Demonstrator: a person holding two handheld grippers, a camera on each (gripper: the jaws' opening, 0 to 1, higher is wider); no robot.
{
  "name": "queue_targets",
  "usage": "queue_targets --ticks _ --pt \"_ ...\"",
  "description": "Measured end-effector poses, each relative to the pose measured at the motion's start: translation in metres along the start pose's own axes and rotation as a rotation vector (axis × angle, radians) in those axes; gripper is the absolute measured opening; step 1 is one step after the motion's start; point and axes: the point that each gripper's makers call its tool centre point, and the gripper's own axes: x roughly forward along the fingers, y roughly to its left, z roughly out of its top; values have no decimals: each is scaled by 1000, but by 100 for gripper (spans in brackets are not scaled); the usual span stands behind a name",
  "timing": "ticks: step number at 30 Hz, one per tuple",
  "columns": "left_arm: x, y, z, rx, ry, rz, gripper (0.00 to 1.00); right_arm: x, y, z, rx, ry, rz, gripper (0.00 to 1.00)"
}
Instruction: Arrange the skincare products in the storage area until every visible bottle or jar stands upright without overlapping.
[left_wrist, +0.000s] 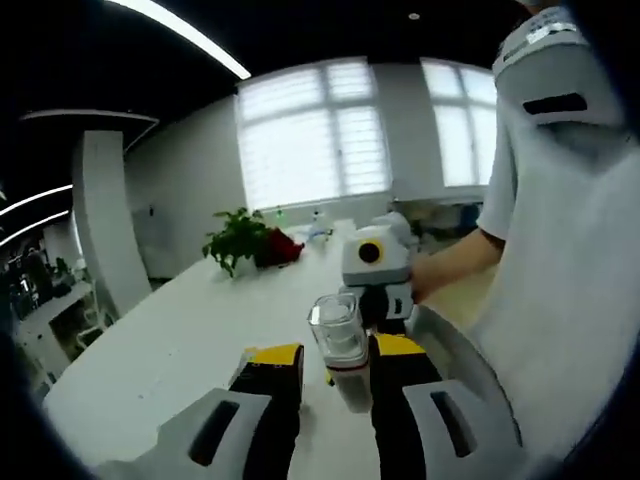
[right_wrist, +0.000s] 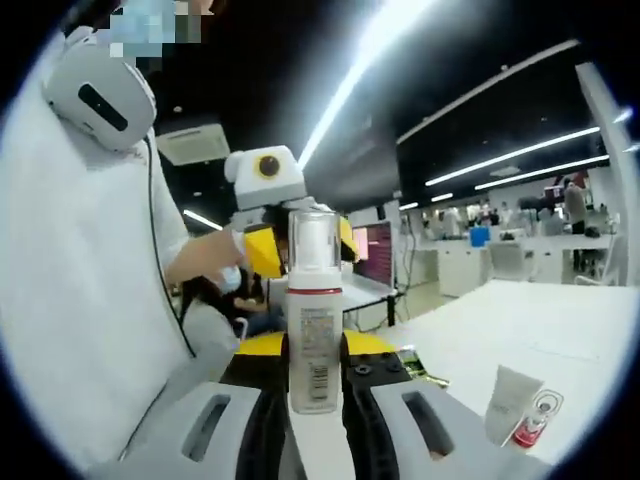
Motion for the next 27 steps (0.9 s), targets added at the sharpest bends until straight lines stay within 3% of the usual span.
queue_targets --ticks 2,5,12,19,27 --pt "2 -6 -1 0 19 -39 28 0 1 -1 -9 6 12 19" --pt "6 -8 -4 14 42 -45 29 0 2 -2 -12 10 22 19" --pt "14 -8 -8 42 63 -25 24 -1 2 -6 -14 11 32 19" --pt "19 -13 -17 18 105 -35 23 -6 2 -15 -25 48 28 19" --pt "31 -10 -23 33 130 -24 22 -12 -8 -24 -39 80 -30 20"
